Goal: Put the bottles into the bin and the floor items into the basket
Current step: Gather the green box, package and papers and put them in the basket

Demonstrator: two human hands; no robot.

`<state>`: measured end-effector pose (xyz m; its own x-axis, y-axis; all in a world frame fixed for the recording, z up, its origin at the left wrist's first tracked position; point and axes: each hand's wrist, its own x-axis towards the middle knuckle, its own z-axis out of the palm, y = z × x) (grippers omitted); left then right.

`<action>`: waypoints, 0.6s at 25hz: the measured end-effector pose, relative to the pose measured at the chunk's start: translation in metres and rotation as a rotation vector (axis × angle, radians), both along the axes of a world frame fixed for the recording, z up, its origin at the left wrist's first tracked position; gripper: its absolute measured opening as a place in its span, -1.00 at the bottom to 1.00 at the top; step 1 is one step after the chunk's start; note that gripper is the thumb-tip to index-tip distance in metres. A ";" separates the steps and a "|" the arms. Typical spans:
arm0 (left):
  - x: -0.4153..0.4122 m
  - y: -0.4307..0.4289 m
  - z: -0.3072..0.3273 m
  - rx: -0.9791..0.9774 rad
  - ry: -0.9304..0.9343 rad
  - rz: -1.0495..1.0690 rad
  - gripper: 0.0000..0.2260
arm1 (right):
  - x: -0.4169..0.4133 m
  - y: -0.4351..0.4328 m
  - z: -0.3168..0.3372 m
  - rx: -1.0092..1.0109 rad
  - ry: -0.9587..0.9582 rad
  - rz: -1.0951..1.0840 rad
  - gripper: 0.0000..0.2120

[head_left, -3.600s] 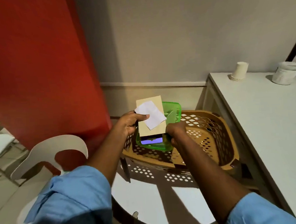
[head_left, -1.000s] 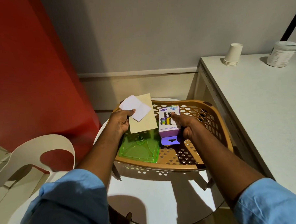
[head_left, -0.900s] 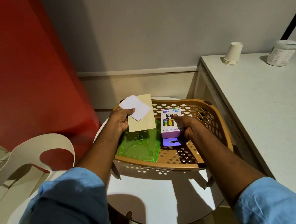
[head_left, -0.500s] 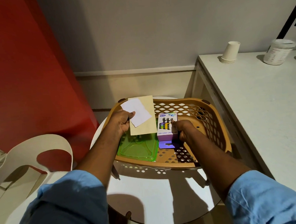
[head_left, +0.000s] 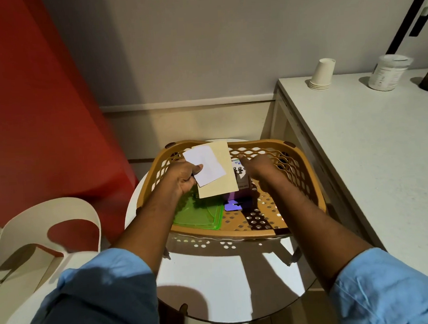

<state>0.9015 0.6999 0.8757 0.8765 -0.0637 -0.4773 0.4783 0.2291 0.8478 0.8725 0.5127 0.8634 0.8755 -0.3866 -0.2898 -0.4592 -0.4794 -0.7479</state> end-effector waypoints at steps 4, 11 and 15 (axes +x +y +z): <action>-0.004 -0.017 0.003 0.031 -0.015 -0.063 -0.57 | -0.007 -0.016 0.007 -0.322 0.034 0.117 -0.67; -0.005 -0.024 0.005 0.079 -0.030 -0.065 -0.58 | -0.018 -0.009 0.006 -0.217 0.093 0.170 -0.68; -0.012 -0.039 0.010 0.093 -0.022 -0.124 -0.58 | -0.023 -0.019 0.018 0.264 -0.040 -0.024 -0.72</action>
